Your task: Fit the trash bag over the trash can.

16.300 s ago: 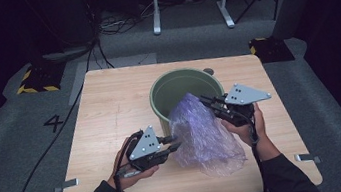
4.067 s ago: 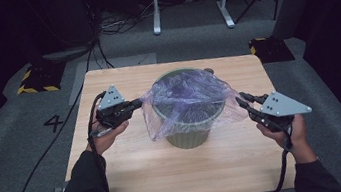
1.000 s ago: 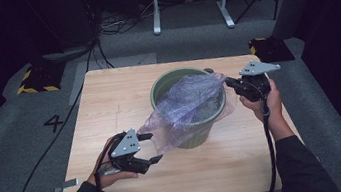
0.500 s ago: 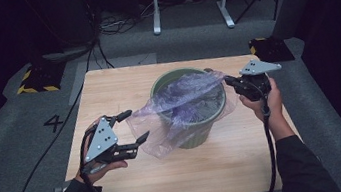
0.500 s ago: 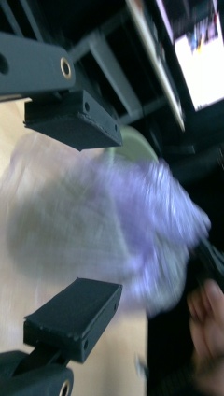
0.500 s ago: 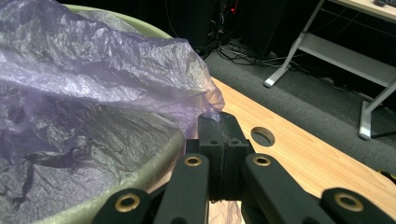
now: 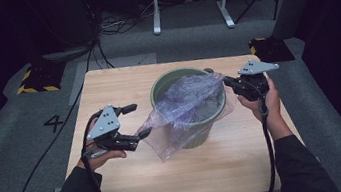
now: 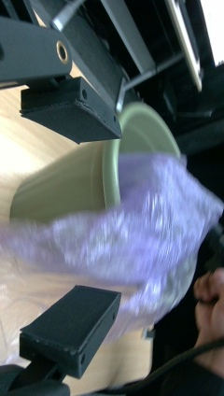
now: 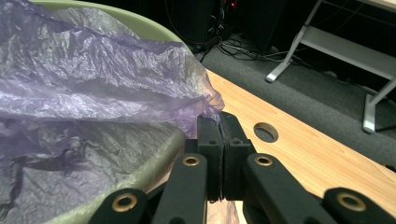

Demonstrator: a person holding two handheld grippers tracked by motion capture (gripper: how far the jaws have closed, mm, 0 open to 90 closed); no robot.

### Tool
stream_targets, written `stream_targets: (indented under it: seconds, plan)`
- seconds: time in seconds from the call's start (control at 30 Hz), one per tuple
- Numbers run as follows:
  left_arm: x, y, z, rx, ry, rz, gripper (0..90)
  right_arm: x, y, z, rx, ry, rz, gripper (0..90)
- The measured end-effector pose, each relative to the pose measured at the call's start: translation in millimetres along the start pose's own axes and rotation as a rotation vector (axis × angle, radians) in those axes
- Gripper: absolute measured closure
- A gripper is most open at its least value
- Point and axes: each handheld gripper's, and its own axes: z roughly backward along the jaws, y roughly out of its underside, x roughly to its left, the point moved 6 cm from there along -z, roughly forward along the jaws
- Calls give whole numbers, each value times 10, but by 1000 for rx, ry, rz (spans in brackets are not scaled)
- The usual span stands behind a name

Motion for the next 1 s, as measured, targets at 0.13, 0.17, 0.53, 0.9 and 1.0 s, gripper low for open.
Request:
stream_targets:
  seconds: [0.13,0.17,0.53,0.9,1.0]
  plan:
    - [-25,-13,-157,84,-24,-62,207,10,-16,-6,0,0,-9,885]
    - [-4,-13,-200,112,-51,-76,262,13,-18,-10,0,-1,-8,885]
    - [359,-135,-345,85,-106,-54,830,40,-61,-16,-14,-21,8,885]
    - [682,-270,-403,23,-115,38,891,-35,-88,-10,-56,-24,7,881]
    - [783,-263,-469,28,-118,69,891,-71,-77,-73,-52,-24,-9,881]
